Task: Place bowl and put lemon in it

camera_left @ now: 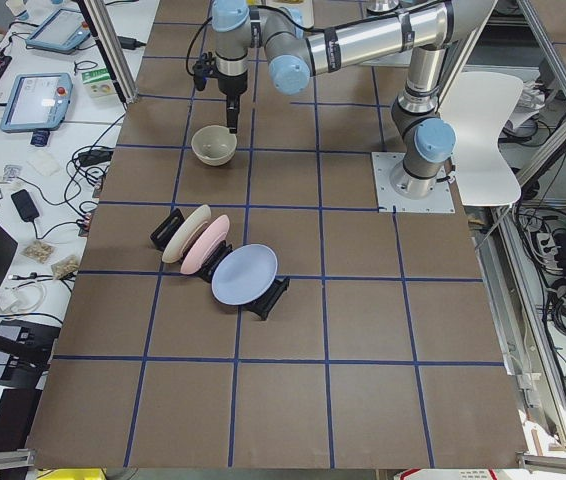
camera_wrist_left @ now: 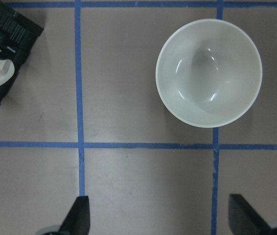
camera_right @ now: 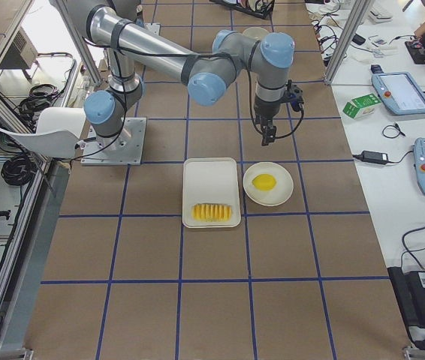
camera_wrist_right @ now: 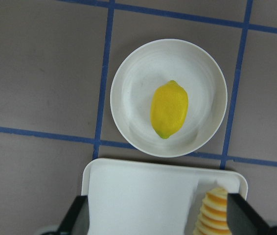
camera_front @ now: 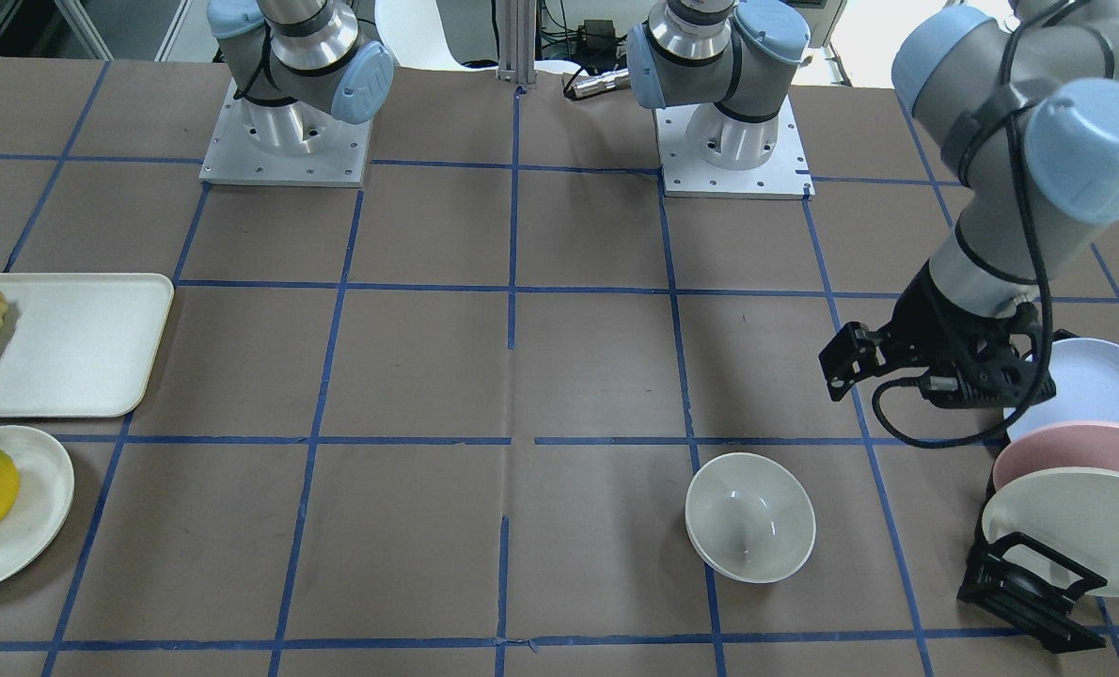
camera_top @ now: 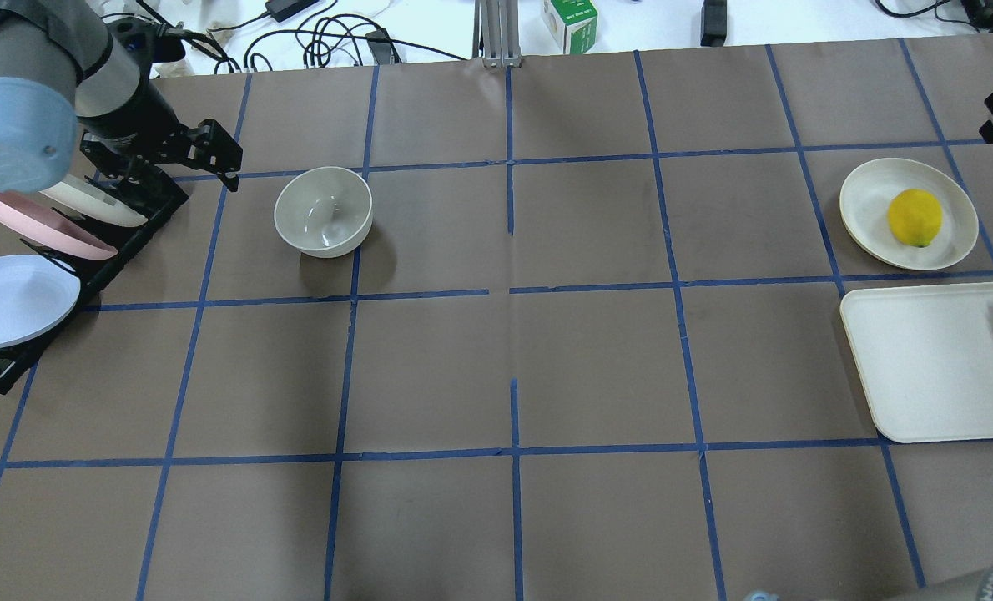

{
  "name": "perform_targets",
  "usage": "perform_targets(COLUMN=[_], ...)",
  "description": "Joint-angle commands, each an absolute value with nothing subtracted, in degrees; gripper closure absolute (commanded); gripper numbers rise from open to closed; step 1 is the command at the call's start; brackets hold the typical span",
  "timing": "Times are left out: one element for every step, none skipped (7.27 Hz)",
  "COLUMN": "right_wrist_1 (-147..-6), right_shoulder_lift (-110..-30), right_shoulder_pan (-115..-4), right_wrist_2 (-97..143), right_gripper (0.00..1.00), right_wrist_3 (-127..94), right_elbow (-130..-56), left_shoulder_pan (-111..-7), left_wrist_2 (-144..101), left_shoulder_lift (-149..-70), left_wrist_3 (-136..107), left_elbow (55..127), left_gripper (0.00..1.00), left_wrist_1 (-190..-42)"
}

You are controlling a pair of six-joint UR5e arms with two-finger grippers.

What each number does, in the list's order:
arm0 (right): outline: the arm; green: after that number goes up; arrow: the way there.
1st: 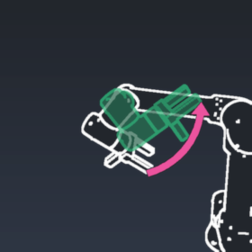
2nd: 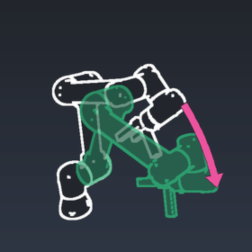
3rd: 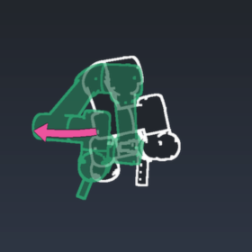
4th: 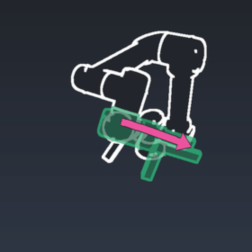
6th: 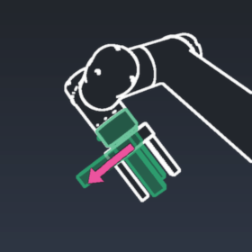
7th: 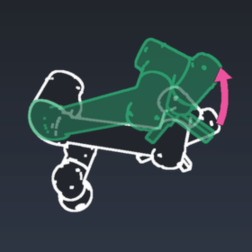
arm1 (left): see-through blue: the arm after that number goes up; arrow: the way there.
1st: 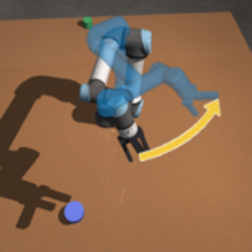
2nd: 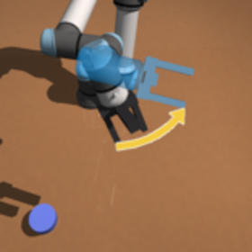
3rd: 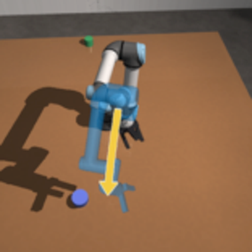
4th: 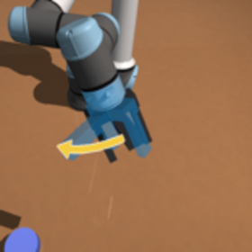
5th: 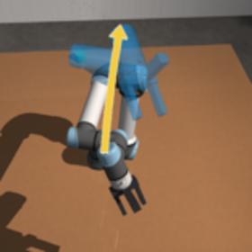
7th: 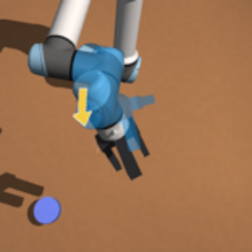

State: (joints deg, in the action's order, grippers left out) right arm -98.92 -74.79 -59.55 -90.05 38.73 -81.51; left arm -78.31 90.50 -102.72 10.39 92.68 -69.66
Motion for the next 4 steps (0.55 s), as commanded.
perform_targets(right_wrist_1=[-107.17,-111.58,-114.23,-115.91], right_shoulder_lift=[-65.27,-60.26,-56.73,-54.86], right_shoulder_pan=[-59.41,-59.41,-59.41,-59.24], right_wrist_2=[-89.65,-89.56,-89.65,-89.56], right_gripper=[0.0,0.0,0.0,0.0], right_wrist_3=[38.93,39.02,40.76,42.0], right_elbow=[-81.56,-81.56,-81.56,-81.65], left_shoulder_pan=[-78.22,-78.31,-78.4,-78.4], left_wrist_2=[90.27,89.74,89.48,89.47], left_shoulder_lift=[-109.23,-111.77,-113.97,-116.17], left_wrist_3=[9.15,8.88,8.96,9.14], left_elbow=[92.64,92.72,93.25,93.51], left_gripper=[0.0,0.0,0.0,0.0], left_wrist_1=[-61.63,-59.7,-55.85,-54.33])
